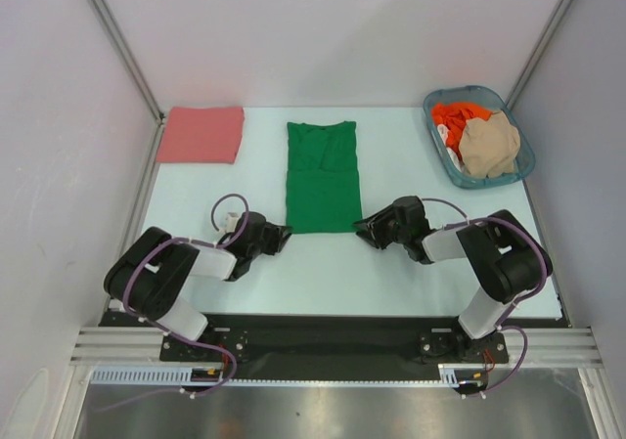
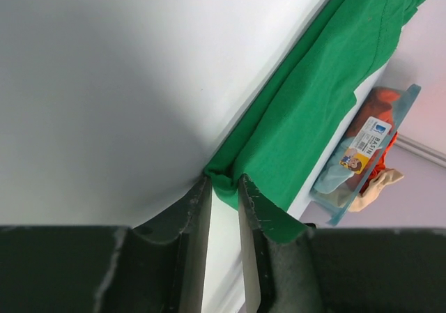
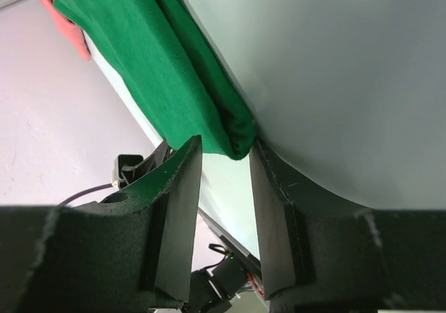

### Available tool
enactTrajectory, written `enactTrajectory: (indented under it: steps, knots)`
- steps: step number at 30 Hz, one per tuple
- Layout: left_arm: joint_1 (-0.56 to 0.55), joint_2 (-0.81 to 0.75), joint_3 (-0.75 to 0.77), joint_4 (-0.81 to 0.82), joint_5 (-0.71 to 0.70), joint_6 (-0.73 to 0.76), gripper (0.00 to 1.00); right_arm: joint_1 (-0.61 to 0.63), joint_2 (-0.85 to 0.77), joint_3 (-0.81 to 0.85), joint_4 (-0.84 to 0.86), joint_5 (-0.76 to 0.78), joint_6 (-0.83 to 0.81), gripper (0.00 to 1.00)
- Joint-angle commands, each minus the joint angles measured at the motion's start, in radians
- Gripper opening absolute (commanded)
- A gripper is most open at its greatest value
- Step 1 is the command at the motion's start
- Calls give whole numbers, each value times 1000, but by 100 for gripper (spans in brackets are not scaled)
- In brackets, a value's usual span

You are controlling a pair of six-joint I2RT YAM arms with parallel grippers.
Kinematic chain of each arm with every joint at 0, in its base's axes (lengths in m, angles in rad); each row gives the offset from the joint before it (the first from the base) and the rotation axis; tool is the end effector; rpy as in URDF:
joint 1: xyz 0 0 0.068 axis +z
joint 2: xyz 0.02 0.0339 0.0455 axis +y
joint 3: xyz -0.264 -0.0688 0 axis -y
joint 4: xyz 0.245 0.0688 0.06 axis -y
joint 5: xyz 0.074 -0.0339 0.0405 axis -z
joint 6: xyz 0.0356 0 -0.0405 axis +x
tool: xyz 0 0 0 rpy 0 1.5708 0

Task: Fold and stack the t-shirts
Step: Fold the tshirt

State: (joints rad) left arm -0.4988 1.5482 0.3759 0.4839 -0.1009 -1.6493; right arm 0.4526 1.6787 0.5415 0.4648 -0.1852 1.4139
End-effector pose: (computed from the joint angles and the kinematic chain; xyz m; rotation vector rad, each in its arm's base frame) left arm 0.2203 -0.1159 0.1054 -1.3917 2.0382 -0.9650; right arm 0.2589 0.1332 0.1110 1.0652 2.2868 1.1156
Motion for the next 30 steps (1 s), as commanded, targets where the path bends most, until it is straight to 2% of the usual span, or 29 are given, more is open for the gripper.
enactTrajectory:
  steps: [1, 4, 5, 6, 8, 10, 11, 16, 22, 23, 24, 26, 27, 30]
  knots:
    - [6, 27, -8, -21, -2, -3, 27, -12, 36, -25, -35, 44, 8, 39]
    - [23, 39, -14, 4, 13, 5, 23, -14, 58, -17, -29, 35, 7, 39]
    - [28, 42, -15, 18, 21, 5, 16, -14, 64, -12, -25, 33, 5, 39]
    - [34, 50, -18, 30, 29, 8, 14, -14, 78, -9, -28, 23, 3, 35]
    - [49, 64, -15, 48, 55, 17, 10, -15, 91, 0, -34, 10, 2, 23]
    - [60, 69, -14, 59, 69, 28, 0, -17, 107, -8, -14, -3, 20, 5]
    - [62, 67, -17, 68, 78, 34, 0, -20, 110, -9, -11, -8, 17, 0]
    - [62, 7, -35, 53, 121, 71, 0, -31, 81, 5, -77, -46, -76, 0]
    - [-41, -279, -166, -83, 60, 40, 0, 7, -141, -142, -143, -50, -43, 0]
    - [-55, -325, -207, -111, 43, 23, 0, 23, -225, -159, -175, -30, -35, 0]
    - [-70, -427, -224, -170, 17, -3, 0, 40, -269, -178, -196, -17, -27, 0]
    - [-102, -535, -255, -252, -5, -10, 0, 98, -357, -218, -279, 6, -15, 0]
    - [-112, -659, -259, -348, -14, -6, 0, 119, -451, -233, -311, 36, -4, 0]
    - [-179, -830, -272, -541, -52, -18, 0, 242, -629, -303, -444, 129, 72, 0]
